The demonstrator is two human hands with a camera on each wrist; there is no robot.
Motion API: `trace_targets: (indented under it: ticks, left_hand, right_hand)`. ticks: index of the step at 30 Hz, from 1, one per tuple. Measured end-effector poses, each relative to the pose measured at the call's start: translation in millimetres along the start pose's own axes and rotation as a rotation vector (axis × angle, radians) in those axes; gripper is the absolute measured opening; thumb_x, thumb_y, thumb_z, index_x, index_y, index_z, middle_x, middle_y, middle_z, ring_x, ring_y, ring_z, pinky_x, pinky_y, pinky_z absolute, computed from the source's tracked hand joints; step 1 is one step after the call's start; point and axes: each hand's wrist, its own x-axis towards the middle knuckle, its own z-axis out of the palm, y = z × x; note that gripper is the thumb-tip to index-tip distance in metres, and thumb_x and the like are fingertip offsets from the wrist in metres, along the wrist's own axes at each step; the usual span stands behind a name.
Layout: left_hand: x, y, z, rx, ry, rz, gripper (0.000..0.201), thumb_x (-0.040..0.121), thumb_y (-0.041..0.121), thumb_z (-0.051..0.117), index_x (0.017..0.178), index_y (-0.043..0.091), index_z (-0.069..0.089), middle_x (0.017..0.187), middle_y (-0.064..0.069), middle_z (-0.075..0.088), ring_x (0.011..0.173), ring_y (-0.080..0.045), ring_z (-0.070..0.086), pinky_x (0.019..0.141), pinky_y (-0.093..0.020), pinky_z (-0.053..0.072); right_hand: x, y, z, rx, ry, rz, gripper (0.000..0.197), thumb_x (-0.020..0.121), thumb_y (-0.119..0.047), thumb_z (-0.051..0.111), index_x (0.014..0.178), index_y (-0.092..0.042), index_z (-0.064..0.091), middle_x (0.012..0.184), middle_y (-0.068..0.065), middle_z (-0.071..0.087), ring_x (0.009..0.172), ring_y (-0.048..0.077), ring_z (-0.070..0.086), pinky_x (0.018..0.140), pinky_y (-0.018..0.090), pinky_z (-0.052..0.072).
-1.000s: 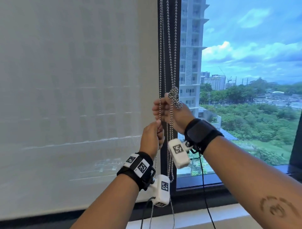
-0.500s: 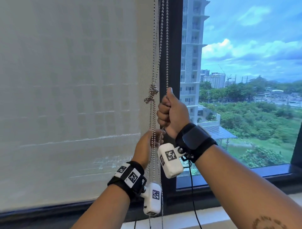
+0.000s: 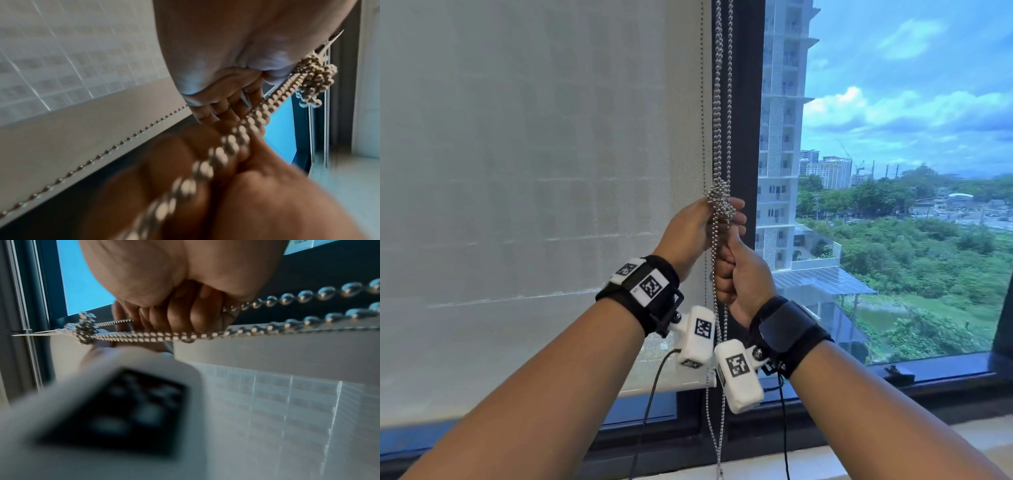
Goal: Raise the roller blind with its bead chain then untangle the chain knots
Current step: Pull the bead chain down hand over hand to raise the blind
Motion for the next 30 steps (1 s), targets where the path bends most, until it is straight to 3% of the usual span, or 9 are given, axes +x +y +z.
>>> trace_targets:
  ticks: [2, 5, 8, 13, 17, 21, 25, 28, 30]
  left_hand:
    - [3.8, 10.2, 7.5, -0.034, -0.019, 0.006, 0.042, 0.105, 0.031, 0.039, 0.107, 0.002, 0.069, 0.090, -0.013, 0.071, 0.084, -0.028, 0.067, 0.083, -0.042, 0.053]
    - [10.0, 20.2, 17.0, -0.065, 0.037, 0.008, 0.045, 0.106, 0.041, 0.036, 0.103, 0.007, 0.065, 0.079, -0.006, 0.063, 0.073, -0.022, 0.060, 0.069, -0.036, 0.053]
    - [10.1, 18.7, 22.3, -0.102, 0.077, 0.014, 0.039, 0.107, 0.037, 0.034, 0.072, 0.021, 0.044, 0.055, 0.006, 0.034, 0.050, -0.012, 0.025, 0.043, -0.022, 0.025]
    - [4.3, -2.7, 21.7, -0.099, 0.072, 0.020, 0.043, 0.105, 0.042, 0.034, 0.065, 0.027, 0.027, 0.056, 0.004, 0.021, 0.050, -0.012, 0.011, 0.043, -0.022, 0.008]
    - [1.8, -11.9, 24.1, -0.166, 0.112, 0.017, 0.046, 0.105, 0.039, 0.036, 0.062, 0.025, 0.027, 0.050, 0.006, 0.020, 0.042, -0.008, 0.012, 0.044, -0.020, 0.007]
    - [-4.1, -19.6, 25.2, -0.144, 0.142, -0.016, 0.045, 0.105, 0.038, 0.036, 0.065, 0.019, 0.036, 0.046, 0.008, 0.022, 0.035, -0.006, 0.015, 0.042, -0.011, 0.012]
    - [-17.8, -20.8, 31.2, -0.016, 0.198, -0.018, 0.039, 0.102, 0.032, 0.041, 0.066, 0.017, 0.040, 0.061, -0.011, 0.032, 0.049, -0.015, 0.031, 0.040, -0.019, 0.022]
    - [-21.4, -38.2, 27.2, 0.143, 0.213, 0.083, 0.038, 0.104, 0.021, 0.045, 0.067, 0.026, 0.054, 0.071, -0.013, 0.052, 0.065, -0.018, 0.051, 0.056, -0.030, 0.043]
    - [-22.4, -52.1, 21.1, 0.268, 0.201, 0.093, 0.040, 0.102, 0.018, 0.053, 0.066, 0.034, 0.059, 0.067, 0.000, 0.059, 0.066, -0.016, 0.054, 0.066, -0.041, 0.049]
  right_hand:
    - [-2.0, 8.1, -3.2, -0.003, 0.024, 0.022, 0.051, 0.100, -0.054, 0.046, 0.056, -0.027, 0.046, 0.051, -0.007, 0.030, 0.042, 0.009, 0.021, 0.046, 0.029, 0.011]
    - [-3.0, 25.1, -11.5, 0.045, -0.006, 0.061, 0.049, 0.100, -0.044, 0.052, 0.055, -0.025, 0.049, 0.053, -0.005, 0.036, 0.044, 0.009, 0.030, 0.047, 0.028, 0.022]
    - [-5.0, 41.2, -21.3, -0.144, -0.047, 0.054, 0.051, 0.098, -0.053, 0.049, 0.057, -0.026, 0.038, 0.055, -0.005, 0.031, 0.049, 0.010, 0.027, 0.052, 0.030, 0.023]
    - [-0.8, 28.8, -33.2, -0.556, -0.229, 0.020, 0.043, 0.106, -0.040, 0.040, 0.070, -0.019, 0.052, 0.064, -0.001, 0.048, 0.058, 0.014, 0.042, 0.060, 0.030, 0.036]
    - [39.4, -14.4, -34.6, -0.546, -0.142, 0.000, 0.023, 0.102, -0.019, 0.047, 0.085, -0.010, 0.061, 0.073, 0.004, 0.064, 0.067, 0.021, 0.060, 0.071, 0.038, 0.056]
    - [60.8, -58.8, -11.1, -0.352, -0.150, -0.112, 0.030, 0.102, -0.025, 0.049, 0.080, -0.014, 0.065, 0.072, 0.005, 0.064, 0.065, 0.019, 0.061, 0.068, 0.037, 0.053]
    - [60.5, -107.4, 30.7, -0.052, -0.182, -0.048, 0.046, 0.107, -0.040, 0.033, 0.090, -0.005, 0.058, 0.070, 0.008, 0.059, 0.059, 0.018, 0.052, 0.060, 0.032, 0.046]
    - [65.4, -117.1, 45.5, -0.061, -0.127, -0.088, 0.050, 0.104, -0.050, 0.037, 0.079, -0.013, 0.059, 0.056, -0.002, 0.047, 0.044, 0.011, 0.039, 0.044, 0.022, 0.035]
    - [65.7, -109.6, 45.6, -0.069, -0.080, -0.121, 0.050, 0.100, -0.054, 0.044, 0.065, -0.021, 0.053, 0.053, -0.006, 0.040, 0.043, 0.008, 0.033, 0.040, 0.022, 0.031]
